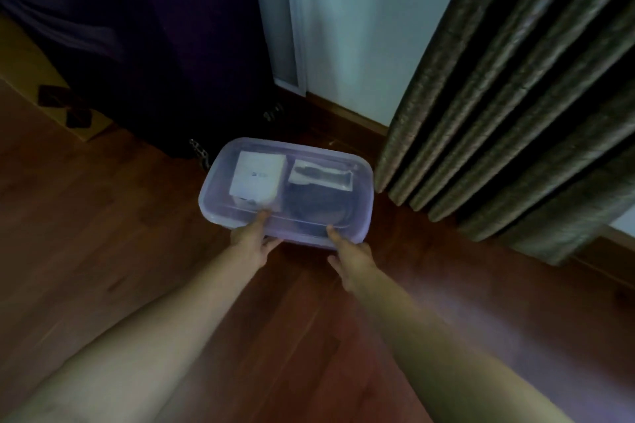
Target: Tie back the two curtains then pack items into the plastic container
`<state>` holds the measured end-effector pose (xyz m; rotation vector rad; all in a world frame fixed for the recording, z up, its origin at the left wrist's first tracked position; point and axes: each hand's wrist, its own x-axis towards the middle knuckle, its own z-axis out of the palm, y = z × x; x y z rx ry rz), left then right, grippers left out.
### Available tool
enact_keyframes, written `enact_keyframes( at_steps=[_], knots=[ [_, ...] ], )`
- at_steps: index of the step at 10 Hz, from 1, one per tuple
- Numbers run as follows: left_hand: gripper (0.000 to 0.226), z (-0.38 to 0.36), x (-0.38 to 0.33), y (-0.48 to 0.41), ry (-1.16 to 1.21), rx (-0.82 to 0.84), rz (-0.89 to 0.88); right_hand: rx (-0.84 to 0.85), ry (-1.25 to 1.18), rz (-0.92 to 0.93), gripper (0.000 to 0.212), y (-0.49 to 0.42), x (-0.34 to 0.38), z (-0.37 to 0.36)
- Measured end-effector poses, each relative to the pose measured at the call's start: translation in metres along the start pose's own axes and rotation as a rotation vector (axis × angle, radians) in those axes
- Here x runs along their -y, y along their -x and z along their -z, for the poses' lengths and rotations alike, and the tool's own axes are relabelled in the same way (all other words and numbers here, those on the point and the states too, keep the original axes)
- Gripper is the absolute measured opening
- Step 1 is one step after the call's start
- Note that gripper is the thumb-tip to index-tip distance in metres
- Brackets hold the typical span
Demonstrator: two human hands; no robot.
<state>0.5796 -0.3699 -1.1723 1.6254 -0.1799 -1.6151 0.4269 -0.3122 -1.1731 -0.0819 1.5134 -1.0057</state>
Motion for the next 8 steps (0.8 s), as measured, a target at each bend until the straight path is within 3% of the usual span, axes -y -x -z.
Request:
enact_keyframes(
  at_steps=[1, 3, 4, 6, 8],
  knots=[
    [0.042, -0.02, -0.016, -0.012, -0.089, 0.085, -0.024, 0.018, -0.231, -0.035, 0.046, -0.008, 0.008, -0.013],
    [0.036, -0.054, -0.024, -0.028, -0.139, 0.144, -0.109, -0.088, -0.262, -0.008, 0.035, -0.029, 0.032, -0.025],
    [0.031, -0.064, -0.025, -0.032, -0.134, 0.152, -0.105, -0.101, -0.226, -0.016, 0.029, -0.039, 0.036, -0.025],
    [0.032, -0.063, -0.028, -0.029, -0.228, 0.146, -0.132, -0.075, -0.11, 0.008, 0.05, -0.042, 0.03, -0.018],
    [0.044, -0.063, -0.055, 0.039, -0.488, -0.04, -0.148, -0.128, 0.163, -0.105, 0.048, 0.043, 0.067, -0.018]
  ],
)
